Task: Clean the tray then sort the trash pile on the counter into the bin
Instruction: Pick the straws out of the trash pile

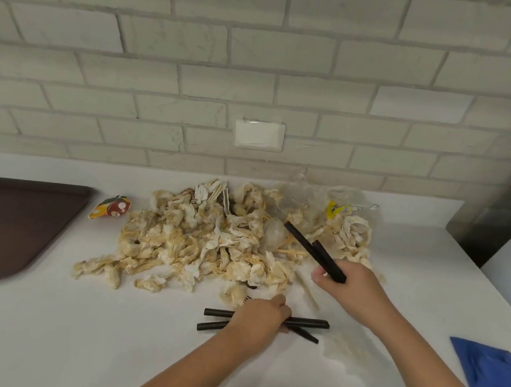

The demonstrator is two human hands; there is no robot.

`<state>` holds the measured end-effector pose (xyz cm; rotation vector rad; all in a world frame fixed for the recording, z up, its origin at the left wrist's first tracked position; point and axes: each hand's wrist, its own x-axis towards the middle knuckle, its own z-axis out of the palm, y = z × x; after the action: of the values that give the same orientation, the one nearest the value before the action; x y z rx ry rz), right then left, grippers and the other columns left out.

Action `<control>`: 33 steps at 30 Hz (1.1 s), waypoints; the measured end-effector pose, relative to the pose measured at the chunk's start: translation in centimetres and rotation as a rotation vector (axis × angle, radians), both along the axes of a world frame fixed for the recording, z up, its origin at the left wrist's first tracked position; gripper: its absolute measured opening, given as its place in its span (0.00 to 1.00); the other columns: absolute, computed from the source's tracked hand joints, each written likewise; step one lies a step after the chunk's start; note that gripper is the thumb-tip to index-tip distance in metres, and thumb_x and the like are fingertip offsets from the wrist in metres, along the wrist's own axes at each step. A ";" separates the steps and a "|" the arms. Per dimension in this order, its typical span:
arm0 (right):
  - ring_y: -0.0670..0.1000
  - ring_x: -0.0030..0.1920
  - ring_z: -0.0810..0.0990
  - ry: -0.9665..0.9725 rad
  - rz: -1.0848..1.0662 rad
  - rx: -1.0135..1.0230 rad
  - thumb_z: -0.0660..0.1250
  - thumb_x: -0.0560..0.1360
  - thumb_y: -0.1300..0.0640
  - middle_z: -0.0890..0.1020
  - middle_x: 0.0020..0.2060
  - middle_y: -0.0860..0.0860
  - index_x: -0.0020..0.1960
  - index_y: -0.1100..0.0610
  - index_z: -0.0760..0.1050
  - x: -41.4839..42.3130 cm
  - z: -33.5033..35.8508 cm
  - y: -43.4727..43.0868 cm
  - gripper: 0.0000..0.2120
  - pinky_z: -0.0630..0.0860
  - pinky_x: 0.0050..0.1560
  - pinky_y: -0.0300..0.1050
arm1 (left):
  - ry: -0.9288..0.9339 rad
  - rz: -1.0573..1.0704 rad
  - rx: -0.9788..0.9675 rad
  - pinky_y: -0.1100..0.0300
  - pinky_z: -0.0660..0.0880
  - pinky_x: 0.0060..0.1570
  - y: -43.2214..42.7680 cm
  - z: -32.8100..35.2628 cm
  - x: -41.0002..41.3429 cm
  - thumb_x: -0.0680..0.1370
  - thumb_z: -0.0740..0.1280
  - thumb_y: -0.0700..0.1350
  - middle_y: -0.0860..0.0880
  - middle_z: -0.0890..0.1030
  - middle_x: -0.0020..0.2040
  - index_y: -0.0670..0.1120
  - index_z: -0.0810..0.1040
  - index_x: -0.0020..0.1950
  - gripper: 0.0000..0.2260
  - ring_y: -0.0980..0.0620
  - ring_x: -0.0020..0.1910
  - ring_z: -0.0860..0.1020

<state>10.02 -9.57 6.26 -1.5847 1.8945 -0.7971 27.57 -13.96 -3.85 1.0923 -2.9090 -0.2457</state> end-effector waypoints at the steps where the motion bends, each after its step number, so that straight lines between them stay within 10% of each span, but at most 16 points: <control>1: 0.51 0.41 0.81 -0.016 0.050 0.006 0.70 0.73 0.50 0.83 0.37 0.50 0.40 0.48 0.80 0.9 -0.4 -1.1 0.04 0.75 0.41 0.43 | 0.006 -0.012 -0.022 0.51 0.71 0.36 0.7 -0.4 1.3 0.79 0.62 0.44 0.46 0.73 0.53 0.44 0.75 0.58 0.10 0.42 0.42 0.78; 6: 0.48 0.36 0.79 0.165 0.378 0.111 0.68 0.74 0.47 0.80 0.34 0.48 0.47 0.52 0.82 6.7 -3.7 -7.0 0.09 0.70 0.33 0.41 | 0.026 -0.002 -0.088 0.67 0.67 0.20 3.3 0.1 7.2 0.60 0.71 0.48 0.60 0.77 0.39 0.59 0.77 0.46 0.16 0.62 0.27 0.75; 16: 0.52 0.53 0.79 0.467 0.231 0.107 0.69 0.71 0.41 0.80 0.55 0.48 0.62 0.52 0.75 6.8 -8.1 -10.9 0.24 0.73 0.46 0.43 | 0.482 0.696 -0.138 0.74 0.59 0.23 4.4 5.8 13.7 0.65 0.62 0.44 0.61 0.78 0.27 0.58 0.72 0.48 0.14 0.58 0.23 0.76; 20: 0.53 0.61 0.75 0.508 0.292 0.099 0.67 0.74 0.45 0.69 0.68 0.48 0.69 0.50 0.67 7.7 -8.6 -11.0 0.25 0.73 0.54 0.46 | 0.717 0.931 0.028 0.55 0.73 0.31 3.2 7.1 13.5 0.75 0.66 0.36 0.60 0.79 0.28 0.55 0.77 0.41 0.12 0.55 0.26 0.76; 33: 0.53 0.51 0.80 0.607 0.177 0.062 0.62 0.77 0.46 0.82 0.51 0.52 0.55 0.56 0.77 8.8 -7.9 -12.6 0.15 0.70 0.42 0.43 | 0.817 0.867 0.178 0.63 0.71 0.30 2.5 7.0 12.0 0.78 0.64 0.39 0.57 0.80 0.29 0.50 0.78 0.42 0.08 0.54 0.24 0.75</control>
<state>18.86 -22.22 -1.66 -2.0805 2.0991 -0.1809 39.55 -11.50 3.12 1.6409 -1.5761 -0.6988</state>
